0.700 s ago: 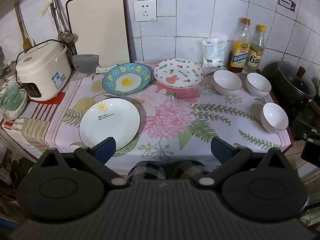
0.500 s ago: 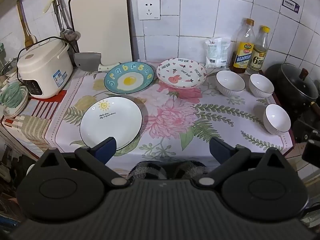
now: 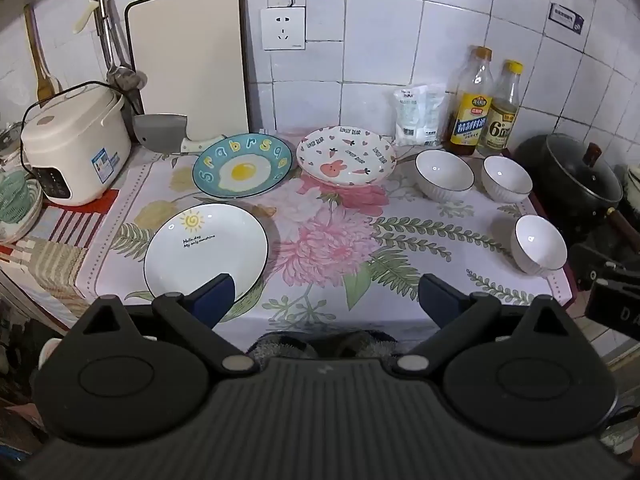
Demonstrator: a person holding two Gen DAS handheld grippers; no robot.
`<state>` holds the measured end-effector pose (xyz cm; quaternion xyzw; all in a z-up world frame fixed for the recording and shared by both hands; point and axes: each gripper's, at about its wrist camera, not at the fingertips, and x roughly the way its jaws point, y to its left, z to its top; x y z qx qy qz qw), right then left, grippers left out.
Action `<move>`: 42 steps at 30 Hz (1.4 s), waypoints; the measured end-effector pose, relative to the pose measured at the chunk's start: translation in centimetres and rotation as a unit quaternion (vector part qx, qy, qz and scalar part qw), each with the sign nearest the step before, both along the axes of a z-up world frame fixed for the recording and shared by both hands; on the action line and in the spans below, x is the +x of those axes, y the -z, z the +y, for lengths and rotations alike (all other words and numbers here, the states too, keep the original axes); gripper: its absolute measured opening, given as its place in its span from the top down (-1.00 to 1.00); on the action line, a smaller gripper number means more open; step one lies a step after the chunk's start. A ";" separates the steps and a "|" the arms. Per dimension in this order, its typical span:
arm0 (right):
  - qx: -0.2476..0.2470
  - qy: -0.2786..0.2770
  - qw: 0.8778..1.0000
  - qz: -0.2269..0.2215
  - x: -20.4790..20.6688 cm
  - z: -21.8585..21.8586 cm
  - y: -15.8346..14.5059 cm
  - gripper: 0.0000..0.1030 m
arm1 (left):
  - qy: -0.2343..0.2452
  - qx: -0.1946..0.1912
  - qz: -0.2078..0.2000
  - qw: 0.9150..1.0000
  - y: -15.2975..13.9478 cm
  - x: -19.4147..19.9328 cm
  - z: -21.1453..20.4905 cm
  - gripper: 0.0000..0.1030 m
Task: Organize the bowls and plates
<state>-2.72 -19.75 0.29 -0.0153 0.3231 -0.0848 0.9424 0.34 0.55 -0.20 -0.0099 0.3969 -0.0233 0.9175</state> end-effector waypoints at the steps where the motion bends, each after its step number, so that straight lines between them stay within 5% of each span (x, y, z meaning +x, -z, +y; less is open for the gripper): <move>1: 0.000 -0.001 1.000 -0.001 -0.1 -0.1 0.1 -1.00 | -0.003 -0.005 -0.001 1.000 0.1 0.1 0.2 -0.94; 10: -0.002 -0.001 1.000 -0.001 -0.2 -0.1 0.4 -1.00 | -0.022 0.009 -0.001 1.000 1.5 0.4 1.1 -0.94; 17: -0.008 -0.002 1.000 -0.006 -0.3 -0.1 1.0 -1.00 | -0.039 0.036 -0.042 0.998 1.5 -0.5 0.4 -0.98; 28: 0.015 -0.008 0.999 -0.034 -0.9 -0.1 2.7 -1.00 | -0.020 0.016 -0.049 0.998 3.6 -1.9 -0.3 -0.98; 42: -0.022 -0.011 0.998 -0.050 -1.5 0.8 3.4 -1.00 | -0.034 0.030 -0.056 0.997 4.6 -2.1 0.2 -0.98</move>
